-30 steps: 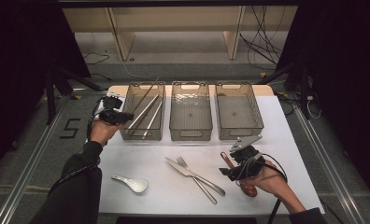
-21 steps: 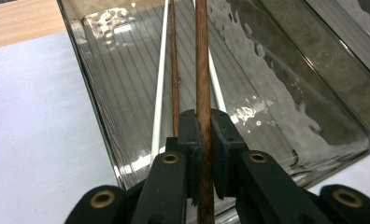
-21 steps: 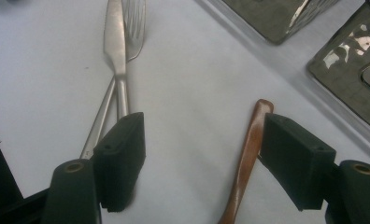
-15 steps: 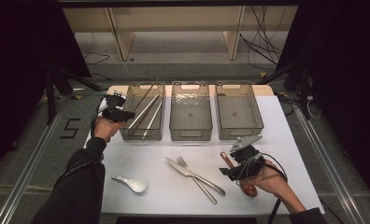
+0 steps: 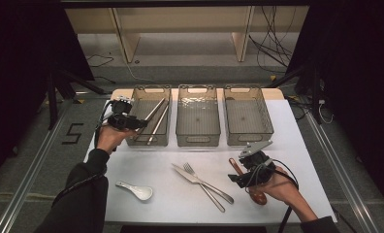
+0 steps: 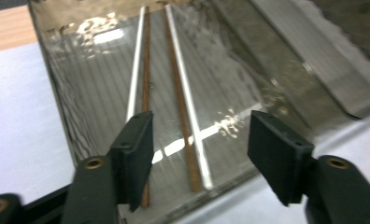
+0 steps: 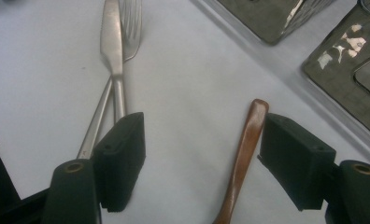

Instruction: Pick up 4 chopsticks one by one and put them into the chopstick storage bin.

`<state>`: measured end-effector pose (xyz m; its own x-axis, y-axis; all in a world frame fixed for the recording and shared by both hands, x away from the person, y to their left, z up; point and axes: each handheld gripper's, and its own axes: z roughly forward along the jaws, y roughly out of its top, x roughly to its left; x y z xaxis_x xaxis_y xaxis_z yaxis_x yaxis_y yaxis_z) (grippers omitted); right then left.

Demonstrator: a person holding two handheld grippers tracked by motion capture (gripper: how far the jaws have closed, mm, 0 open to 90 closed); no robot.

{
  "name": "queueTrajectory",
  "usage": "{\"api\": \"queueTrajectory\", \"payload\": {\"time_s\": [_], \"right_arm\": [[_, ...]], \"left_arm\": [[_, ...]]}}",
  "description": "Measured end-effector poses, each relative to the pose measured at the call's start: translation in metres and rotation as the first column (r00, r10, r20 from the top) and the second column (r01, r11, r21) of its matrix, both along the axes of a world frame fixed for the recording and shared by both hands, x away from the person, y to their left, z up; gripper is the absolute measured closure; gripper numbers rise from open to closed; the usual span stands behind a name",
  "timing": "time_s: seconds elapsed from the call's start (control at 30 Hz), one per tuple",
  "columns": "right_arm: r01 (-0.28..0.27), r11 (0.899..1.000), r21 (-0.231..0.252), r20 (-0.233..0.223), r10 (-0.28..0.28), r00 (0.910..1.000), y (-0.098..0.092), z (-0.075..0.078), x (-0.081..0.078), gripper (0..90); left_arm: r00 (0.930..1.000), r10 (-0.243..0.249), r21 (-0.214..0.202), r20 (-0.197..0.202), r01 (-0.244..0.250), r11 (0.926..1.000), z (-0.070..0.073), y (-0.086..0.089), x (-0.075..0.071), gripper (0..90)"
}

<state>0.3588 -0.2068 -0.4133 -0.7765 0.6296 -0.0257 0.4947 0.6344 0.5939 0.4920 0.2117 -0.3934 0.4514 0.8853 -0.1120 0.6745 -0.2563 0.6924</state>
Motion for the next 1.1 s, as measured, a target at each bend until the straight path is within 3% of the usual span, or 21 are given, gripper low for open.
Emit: {"api": "queueTrajectory", "payload": {"time_s": [0.1,0.13,0.23,0.37,0.7,0.83,1.1], "right_arm": [[0.005,1.0,-0.009,-0.001,-0.005,1.0,0.0,-0.001,0.0,31.7],[0.009,1.0,-0.012,-0.004,-0.009,1.0,0.0,-0.001,0.001,31.7],[0.014,0.999,-0.028,-0.002,-0.014,0.9999,-0.001,-0.001,0.001,31.6],[0.03,0.998,-0.051,-0.008,-0.03,0.9995,-0.001,-0.002,0.002,31.6],[0.066,0.99,-0.127,-0.06,-0.074,0.9955,-0.009,-0.013,0.009,31.7],[0.08,0.988,-0.134,-0.07,-0.09,0.9935,-0.012,-0.015,0.011,32.1],[0.098,0.982,-0.159,-0.094,-0.114,0.989,-0.013,-0.02,0.014,33.4]], "left_arm": [[0.9996,-0.024,-0.067,0.014,0.025,0.9974,0.004,0.001,-0.013,32.9],[0.999,-0.024,-0.089,0.037,0.028,0.9956,0.004,0.001,-0.019,31.7],[0.9948,-0.051,-0.06,0.088,0.056,0.9966,0.005,-0.001,-0.033,30.2],[0.9913,-0.102,-0.111,0.083,0.111,0.9875,0.007,-0.002,-0.049,24.7],[0.9756,-0.171,-0.123,0.137,0.188,0.9744,0.006,-0.015,-0.089,20.1],[0.9699,-0.199,-0.119,0.14,0.216,0.969,0.003,-0.019,-0.098,18.3],[0.9715,-0.205,-0.121,0.119,0.219,0.9682,-0.004,-0.018,-0.103,16.3]]}}
